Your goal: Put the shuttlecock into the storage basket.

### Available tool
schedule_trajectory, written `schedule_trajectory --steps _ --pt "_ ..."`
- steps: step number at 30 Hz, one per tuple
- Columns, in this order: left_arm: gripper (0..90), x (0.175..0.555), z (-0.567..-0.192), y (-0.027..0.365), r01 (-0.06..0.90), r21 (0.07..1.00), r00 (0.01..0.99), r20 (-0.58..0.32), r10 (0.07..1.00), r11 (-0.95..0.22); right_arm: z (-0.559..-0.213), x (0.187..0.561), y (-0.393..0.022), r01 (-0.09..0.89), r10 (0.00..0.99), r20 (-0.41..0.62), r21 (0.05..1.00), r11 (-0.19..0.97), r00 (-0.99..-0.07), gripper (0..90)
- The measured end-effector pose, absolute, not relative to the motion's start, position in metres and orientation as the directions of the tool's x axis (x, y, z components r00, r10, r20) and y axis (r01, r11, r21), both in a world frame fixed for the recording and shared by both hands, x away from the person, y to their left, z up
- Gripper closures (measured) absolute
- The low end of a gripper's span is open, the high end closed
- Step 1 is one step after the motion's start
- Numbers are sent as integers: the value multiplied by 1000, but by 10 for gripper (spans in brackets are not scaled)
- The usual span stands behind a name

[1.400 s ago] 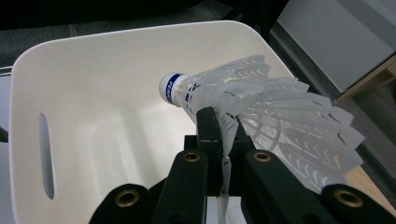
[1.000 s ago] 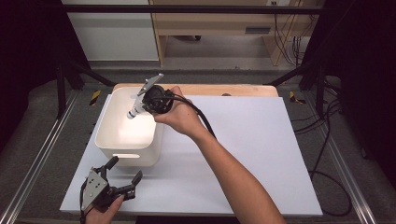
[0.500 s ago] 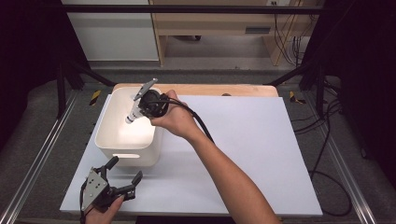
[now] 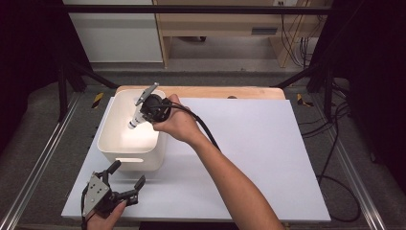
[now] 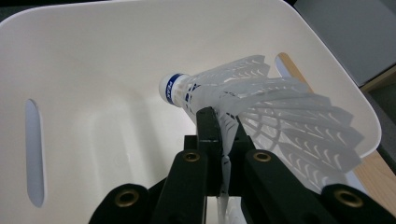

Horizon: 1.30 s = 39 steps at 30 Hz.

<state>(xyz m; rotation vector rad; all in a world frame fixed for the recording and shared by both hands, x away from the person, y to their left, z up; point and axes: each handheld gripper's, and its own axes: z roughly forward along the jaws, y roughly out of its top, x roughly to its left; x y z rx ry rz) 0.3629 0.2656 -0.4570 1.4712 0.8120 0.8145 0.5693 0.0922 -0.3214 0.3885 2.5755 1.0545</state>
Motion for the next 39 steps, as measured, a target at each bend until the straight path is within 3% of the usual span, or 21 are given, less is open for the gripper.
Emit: schedule_trajectory --steps 39 --pt "35 362 -457 265 22 998 511 38 859 -57 -348 576 105 145 356 -165 701 699 -920 891"
